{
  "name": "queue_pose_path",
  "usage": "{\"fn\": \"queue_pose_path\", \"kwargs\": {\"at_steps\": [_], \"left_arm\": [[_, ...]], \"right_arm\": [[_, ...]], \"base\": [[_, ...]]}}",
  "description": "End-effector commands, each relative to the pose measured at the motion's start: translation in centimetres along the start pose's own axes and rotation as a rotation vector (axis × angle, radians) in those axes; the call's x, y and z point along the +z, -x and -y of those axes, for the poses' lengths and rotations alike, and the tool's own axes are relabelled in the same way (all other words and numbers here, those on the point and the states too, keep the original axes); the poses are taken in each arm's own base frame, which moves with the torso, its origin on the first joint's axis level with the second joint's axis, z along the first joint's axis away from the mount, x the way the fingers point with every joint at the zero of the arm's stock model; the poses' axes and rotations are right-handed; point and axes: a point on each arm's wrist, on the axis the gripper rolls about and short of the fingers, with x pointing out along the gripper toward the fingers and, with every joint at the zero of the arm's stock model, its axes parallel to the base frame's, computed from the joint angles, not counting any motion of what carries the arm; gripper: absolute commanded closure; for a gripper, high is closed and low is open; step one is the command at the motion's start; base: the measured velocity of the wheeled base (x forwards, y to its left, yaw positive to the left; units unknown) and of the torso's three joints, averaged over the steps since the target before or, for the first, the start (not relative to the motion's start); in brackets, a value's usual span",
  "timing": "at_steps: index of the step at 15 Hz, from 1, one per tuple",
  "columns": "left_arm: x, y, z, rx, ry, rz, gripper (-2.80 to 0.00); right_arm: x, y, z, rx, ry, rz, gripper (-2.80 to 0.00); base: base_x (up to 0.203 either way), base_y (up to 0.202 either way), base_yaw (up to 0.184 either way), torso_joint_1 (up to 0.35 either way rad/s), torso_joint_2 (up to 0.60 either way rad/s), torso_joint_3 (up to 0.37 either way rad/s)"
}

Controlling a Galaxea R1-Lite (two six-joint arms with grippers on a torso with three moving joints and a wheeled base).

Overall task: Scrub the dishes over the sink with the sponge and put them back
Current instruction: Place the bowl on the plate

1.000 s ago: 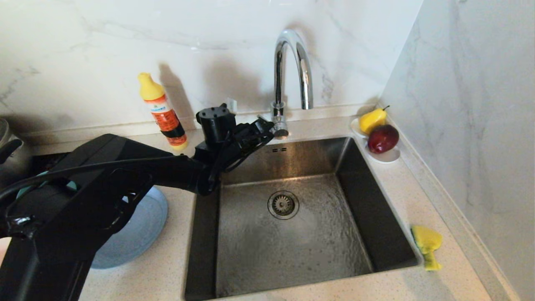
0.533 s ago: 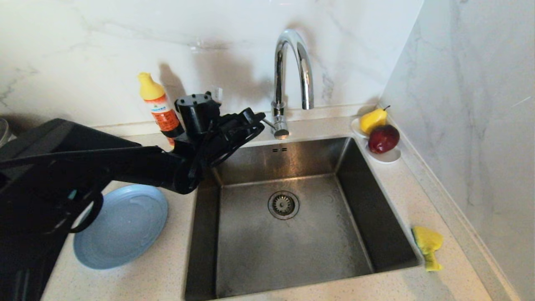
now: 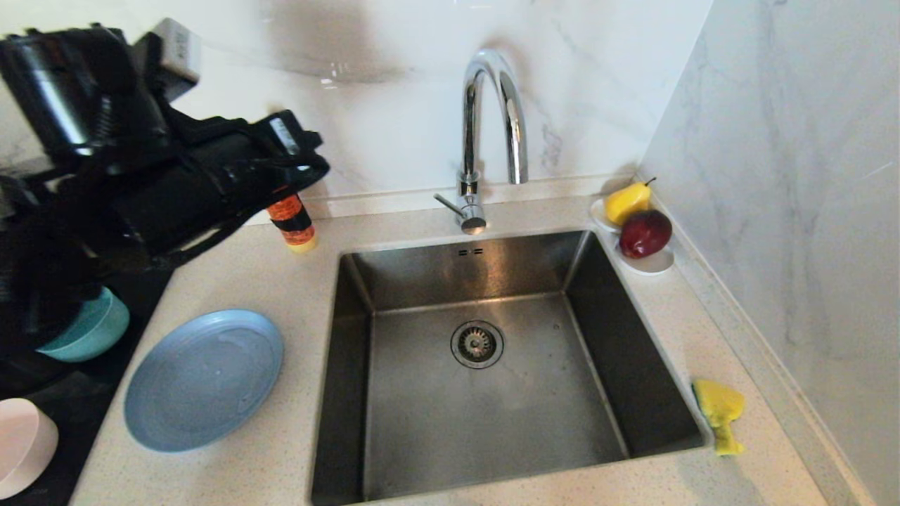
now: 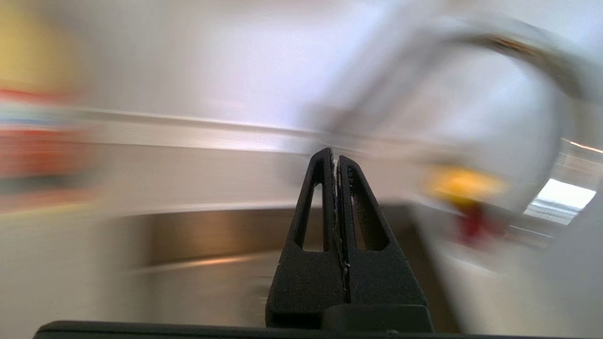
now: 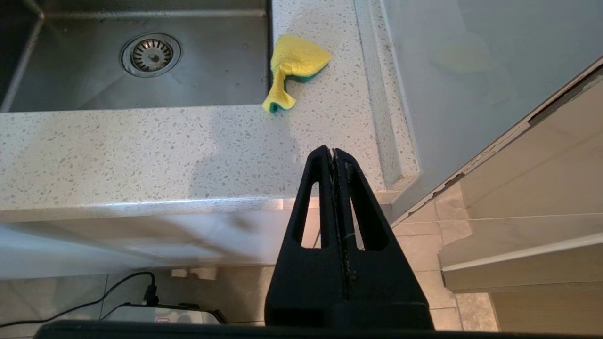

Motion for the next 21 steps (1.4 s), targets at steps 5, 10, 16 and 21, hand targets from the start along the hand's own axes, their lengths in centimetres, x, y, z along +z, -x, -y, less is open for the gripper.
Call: {"fn": "queue_pose_path", "kwargs": {"at_steps": [5,10,16,21], "left_arm": [[9.4,10.0,-6.3,0.664,-0.205,0.151,0.00],[6.2,5.4,-12.8,0.858,-0.298,-0.057,0.00],[2.1,2.9,-20.8,0.872,-0.215,-0.383,0.00],[1.8,3.5,-25.1,0.880,-0.098,-0.548,0.00]], "right_arm": [[0.0,0.0,0.0,0.000,0.001,-0.002,0.00],[0.0,0.0,0.0,0.000,0.001,-0.002,0.00],[0.0,0.0,0.0,0.000,0.001,-0.002,0.00],[0.0,0.0,0.0,0.000,0.001,-0.002,0.00]], "base": [[0.000,0.000,0.000,0.000,0.00,0.000],[0.000,0.000,0.000,0.000,0.00,0.000],[0.000,0.000,0.000,0.000,0.00,0.000],[0.000,0.000,0.000,0.000,0.00,0.000]]}}
